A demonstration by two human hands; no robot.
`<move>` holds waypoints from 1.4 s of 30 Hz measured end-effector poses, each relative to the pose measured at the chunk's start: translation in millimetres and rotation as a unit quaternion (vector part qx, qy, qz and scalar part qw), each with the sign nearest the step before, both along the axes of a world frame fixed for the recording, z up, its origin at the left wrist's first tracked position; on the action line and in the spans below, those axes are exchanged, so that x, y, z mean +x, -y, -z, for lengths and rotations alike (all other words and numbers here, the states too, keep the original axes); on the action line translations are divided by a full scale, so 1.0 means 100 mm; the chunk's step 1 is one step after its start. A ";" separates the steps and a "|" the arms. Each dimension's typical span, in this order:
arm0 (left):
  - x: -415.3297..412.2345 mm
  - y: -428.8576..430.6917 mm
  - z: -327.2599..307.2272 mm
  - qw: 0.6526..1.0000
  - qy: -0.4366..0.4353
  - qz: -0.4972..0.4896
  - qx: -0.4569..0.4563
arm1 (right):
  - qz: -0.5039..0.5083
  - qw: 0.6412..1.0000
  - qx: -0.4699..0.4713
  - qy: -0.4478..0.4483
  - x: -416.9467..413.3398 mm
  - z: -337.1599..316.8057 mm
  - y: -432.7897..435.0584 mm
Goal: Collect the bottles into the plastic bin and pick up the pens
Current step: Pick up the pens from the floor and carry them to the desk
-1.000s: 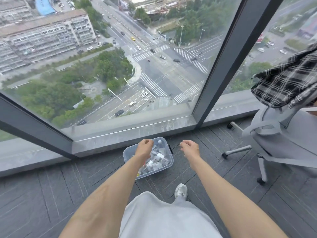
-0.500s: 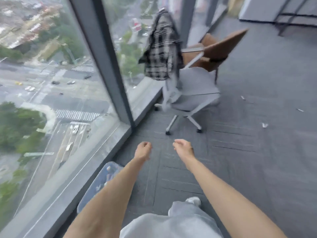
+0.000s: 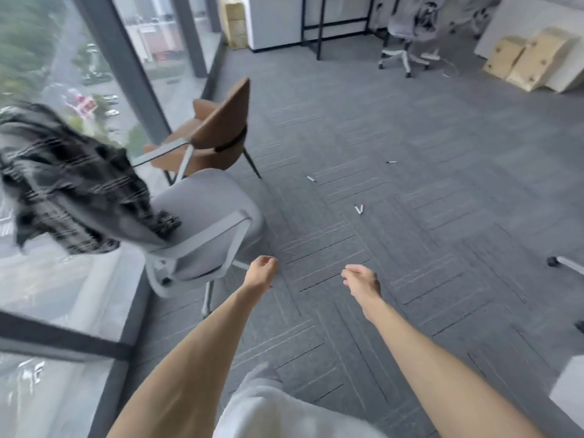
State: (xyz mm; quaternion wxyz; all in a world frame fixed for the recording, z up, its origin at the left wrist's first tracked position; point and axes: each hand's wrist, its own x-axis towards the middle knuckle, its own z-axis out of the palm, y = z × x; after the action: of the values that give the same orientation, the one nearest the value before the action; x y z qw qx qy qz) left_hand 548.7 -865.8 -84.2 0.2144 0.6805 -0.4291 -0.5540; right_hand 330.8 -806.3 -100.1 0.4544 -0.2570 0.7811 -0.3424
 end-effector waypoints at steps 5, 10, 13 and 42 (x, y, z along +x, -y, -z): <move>-0.70 1.04 0.34 0.997 0.011 0.068 0.016 | 0.036 0.999 0.028 -0.023 -0.60 0.17 0.75; -1.29 2.28 0.50 0.989 0.039 0.140 0.025 | 0.075 0.995 0.049 -0.049 -1.17 0.18 1.79; -1.55 2.98 0.42 0.983 0.049 0.174 0.022 | 0.099 0.992 0.046 -0.055 -1.45 0.12 2.44; -5.35 8.41 3.34 0.944 0.117 0.263 0.161 | 0.158 0.968 0.191 0.037 -4.61 3.15 7.62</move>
State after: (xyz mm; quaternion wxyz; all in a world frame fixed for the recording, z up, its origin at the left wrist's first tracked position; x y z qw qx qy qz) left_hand 13.7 -1707.0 -418.2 -0.1026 0.6285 -0.5203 -0.5690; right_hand -130.1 -1568.6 -415.2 0.4642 -0.0255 0.8453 -0.2633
